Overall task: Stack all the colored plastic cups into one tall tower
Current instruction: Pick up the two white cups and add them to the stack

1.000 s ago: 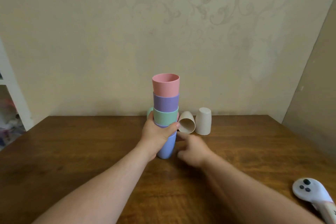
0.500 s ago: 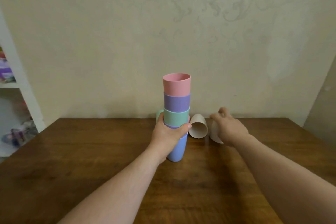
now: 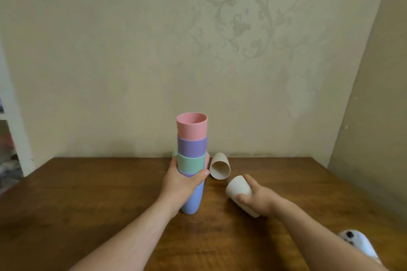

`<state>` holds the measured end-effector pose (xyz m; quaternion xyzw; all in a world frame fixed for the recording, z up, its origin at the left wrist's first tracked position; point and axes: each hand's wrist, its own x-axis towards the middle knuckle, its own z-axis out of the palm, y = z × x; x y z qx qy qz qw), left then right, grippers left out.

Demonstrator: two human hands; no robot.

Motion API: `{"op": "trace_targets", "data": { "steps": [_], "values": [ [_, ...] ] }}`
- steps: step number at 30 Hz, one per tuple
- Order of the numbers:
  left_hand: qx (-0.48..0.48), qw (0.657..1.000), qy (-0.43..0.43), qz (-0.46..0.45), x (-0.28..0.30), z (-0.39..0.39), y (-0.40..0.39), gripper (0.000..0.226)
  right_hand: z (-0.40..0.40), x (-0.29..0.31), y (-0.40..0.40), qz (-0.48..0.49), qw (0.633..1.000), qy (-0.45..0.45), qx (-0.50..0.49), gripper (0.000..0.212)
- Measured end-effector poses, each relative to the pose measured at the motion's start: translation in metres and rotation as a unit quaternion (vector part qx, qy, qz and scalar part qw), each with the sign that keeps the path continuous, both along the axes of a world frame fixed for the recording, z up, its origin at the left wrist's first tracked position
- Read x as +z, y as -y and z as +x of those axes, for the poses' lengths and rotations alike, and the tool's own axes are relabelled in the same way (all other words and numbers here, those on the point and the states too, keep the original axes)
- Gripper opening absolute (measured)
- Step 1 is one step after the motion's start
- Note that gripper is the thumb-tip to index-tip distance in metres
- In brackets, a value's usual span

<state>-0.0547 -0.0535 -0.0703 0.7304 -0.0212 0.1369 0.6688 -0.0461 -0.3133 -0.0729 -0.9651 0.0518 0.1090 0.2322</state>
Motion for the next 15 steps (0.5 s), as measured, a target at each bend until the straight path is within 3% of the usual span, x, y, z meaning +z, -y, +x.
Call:
{"op": "trace_targets", "data": {
  "steps": [7, 12, 15],
  "values": [
    [0.014, 0.999, 0.010, 0.046, -0.006, -0.034, -0.016, 0.099, -0.040, 0.023, -0.038, -0.113, 0.992, 0.034, 0.045, 0.092],
    [0.003, 1.000, 0.014, 0.020, 0.010, -0.047, -0.022, 0.094, -0.055, 0.011, -0.046, 0.046, 0.991, 0.127, -0.008, 0.110],
    [-0.018, 0.999, 0.043, 0.006, 0.035, -0.046, -0.025, 0.102, -0.062, 0.008, -0.049, 0.115, 0.977, 0.174, -0.043, 0.098]
  ]
}}
